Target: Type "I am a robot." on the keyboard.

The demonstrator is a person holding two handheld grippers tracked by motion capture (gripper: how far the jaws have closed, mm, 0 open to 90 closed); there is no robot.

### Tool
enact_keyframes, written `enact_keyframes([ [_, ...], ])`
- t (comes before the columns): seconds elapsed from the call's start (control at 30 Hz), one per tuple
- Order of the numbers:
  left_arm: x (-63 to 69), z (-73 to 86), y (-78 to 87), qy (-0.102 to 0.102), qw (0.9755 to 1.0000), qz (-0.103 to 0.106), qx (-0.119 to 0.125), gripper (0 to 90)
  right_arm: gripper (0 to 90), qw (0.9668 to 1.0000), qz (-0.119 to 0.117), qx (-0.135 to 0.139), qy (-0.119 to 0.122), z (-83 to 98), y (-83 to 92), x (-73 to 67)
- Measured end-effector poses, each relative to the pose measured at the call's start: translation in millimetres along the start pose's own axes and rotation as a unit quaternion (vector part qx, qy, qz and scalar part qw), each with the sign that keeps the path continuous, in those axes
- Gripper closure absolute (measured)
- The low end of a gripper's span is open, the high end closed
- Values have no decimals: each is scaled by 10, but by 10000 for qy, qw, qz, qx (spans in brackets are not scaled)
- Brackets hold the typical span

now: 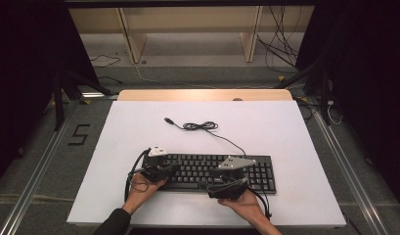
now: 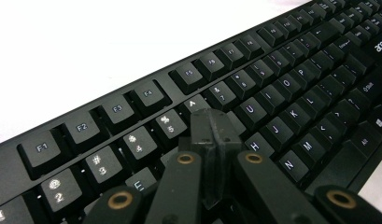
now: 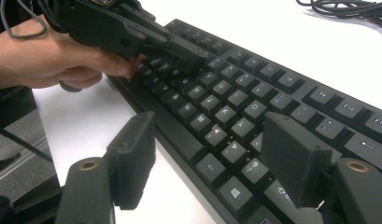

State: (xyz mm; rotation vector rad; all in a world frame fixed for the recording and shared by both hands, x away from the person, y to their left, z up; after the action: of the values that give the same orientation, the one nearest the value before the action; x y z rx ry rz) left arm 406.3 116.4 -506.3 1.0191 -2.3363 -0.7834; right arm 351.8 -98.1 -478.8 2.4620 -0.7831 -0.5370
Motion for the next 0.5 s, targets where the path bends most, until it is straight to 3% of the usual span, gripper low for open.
enact_keyframes([
  [0.3, -18, -26, 62, 118, 9998, 16, 171, 859, 364, 10000, -2, 13, -3, -2, -2, 1],
  [0.5, -14, -48, 128, 153, 9994, 117, 276, 781, 364, 10000, 10, 3, -16, -3, -4, 9],
])
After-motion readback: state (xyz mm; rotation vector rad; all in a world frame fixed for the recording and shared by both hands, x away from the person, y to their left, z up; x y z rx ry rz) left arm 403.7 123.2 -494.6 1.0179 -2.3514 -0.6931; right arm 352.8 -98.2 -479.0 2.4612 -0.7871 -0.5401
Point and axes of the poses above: each handheld gripper's, and its own axes: y roughly backward along the jaws, z roughly out of its underside, x roughly to its right, the point moved 4 cm from there along -y, roughly forward along the jaws, and after that the axes turned 1 degree about y, right-handed, at the moved point
